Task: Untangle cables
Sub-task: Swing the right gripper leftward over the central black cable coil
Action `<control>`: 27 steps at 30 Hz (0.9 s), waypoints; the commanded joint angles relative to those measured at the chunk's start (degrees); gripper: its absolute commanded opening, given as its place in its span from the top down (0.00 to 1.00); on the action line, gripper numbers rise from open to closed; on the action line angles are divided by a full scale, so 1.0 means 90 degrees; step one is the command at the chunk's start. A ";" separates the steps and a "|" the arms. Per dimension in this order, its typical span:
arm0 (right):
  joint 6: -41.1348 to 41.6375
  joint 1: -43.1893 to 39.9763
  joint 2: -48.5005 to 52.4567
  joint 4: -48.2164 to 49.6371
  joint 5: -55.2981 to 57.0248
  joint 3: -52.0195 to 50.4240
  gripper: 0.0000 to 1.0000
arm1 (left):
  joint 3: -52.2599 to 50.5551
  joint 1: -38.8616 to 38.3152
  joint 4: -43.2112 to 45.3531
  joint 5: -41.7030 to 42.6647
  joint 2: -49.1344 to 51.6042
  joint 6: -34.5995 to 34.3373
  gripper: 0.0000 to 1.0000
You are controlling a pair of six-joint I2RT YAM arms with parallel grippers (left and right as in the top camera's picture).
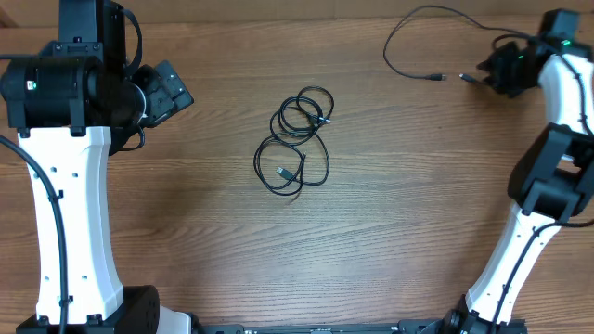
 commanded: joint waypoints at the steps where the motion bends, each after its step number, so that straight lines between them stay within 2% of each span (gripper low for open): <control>1: -0.0685 -0.0012 -0.0661 -0.0622 -0.0102 0.0760 0.58 | -0.0029 0.0010 0.0027 0.0010 0.0034 0.0058 0.01; 5: -0.0874 0.0155 -0.1103 -0.1729 -0.0046 0.1253 0.51 | -0.0029 0.0010 0.0027 0.0007 0.0034 0.0058 0.00; 10: -0.1212 0.0753 -0.1632 -0.2788 0.0019 0.1280 0.41 | -0.0029 0.0010 0.0027 0.0007 0.0034 0.0061 0.00; 11: -0.1336 0.0918 -0.1673 -0.2960 0.0015 0.1280 0.37 | -0.0029 0.0010 0.0027 0.0007 0.0034 0.0061 0.00; 13: -0.1613 0.1345 -0.1693 -0.3349 0.0017 0.1277 0.06 | -0.0029 0.0010 0.0027 0.0007 0.0034 0.0058 0.00; 15: -0.1926 0.1843 -0.1668 -0.3691 0.0049 0.1239 0.00 | -0.0029 0.0010 0.0027 0.0007 0.0034 0.0061 0.00; 21: -0.1996 0.3203 -0.1605 -0.3908 0.0962 0.0957 0.00 | -0.0029 0.0010 0.0027 0.0007 0.0034 0.0058 0.00; 27: -0.2040 0.4444 -0.1450 -0.3900 0.1071 0.0743 0.00 | -0.0029 0.0010 0.0027 0.0007 0.0034 0.0058 0.00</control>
